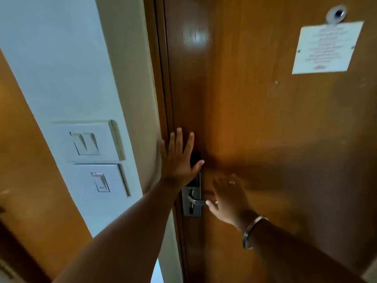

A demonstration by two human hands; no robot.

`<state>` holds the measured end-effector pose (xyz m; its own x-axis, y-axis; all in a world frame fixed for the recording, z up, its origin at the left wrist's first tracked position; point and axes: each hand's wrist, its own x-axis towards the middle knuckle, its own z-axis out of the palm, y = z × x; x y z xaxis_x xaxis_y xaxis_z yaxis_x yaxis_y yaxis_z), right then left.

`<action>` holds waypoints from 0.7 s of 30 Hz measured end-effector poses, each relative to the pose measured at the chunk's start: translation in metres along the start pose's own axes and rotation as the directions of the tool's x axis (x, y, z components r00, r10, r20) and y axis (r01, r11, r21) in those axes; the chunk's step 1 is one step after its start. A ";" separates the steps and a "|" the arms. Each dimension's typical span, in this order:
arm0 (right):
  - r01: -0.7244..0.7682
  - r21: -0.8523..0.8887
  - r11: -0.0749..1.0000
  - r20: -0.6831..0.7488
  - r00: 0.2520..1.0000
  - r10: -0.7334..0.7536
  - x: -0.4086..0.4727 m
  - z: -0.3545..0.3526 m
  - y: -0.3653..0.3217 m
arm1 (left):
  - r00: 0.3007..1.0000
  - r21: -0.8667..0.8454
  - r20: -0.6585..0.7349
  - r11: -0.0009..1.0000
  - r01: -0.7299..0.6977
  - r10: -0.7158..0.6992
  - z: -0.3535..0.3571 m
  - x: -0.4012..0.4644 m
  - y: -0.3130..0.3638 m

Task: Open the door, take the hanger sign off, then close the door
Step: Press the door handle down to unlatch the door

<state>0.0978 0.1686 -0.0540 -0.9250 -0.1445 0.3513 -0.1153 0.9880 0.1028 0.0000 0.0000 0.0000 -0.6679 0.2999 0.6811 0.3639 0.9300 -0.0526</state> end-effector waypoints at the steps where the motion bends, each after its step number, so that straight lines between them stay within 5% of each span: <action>1: 0.011 0.023 1.000 0.070 0.997 -0.012 -0.006 0.012 -0.010 | 0.999 0.000 -0.004 0.999 -0.048 0.048 0.002 0.005 0.000; 5: 0.042 0.104 0.994 0.127 0.990 -0.055 -0.005 0.045 -0.041 | 0.985 0.051 -0.049 0.986 -0.161 0.164 0.014 0.034 -0.001; 9: 0.029 0.172 0.985 0.084 0.995 -0.044 0.027 0.054 -0.044 | 0.987 0.034 -0.106 0.992 -0.119 0.122 0.041 0.038 0.005; 21: -0.015 0.180 0.984 0.312 0.949 -0.043 0.069 0.089 -0.043 | 0.958 0.009 -0.269 0.995 -0.103 0.101 0.063 0.041 0.006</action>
<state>0.0070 0.1207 -0.1173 -0.9860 -0.1625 0.0383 -0.1649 0.9837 -0.0717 -0.0666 0.0317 -0.0184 -0.4286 0.3242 0.8434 0.4249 0.8961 -0.1286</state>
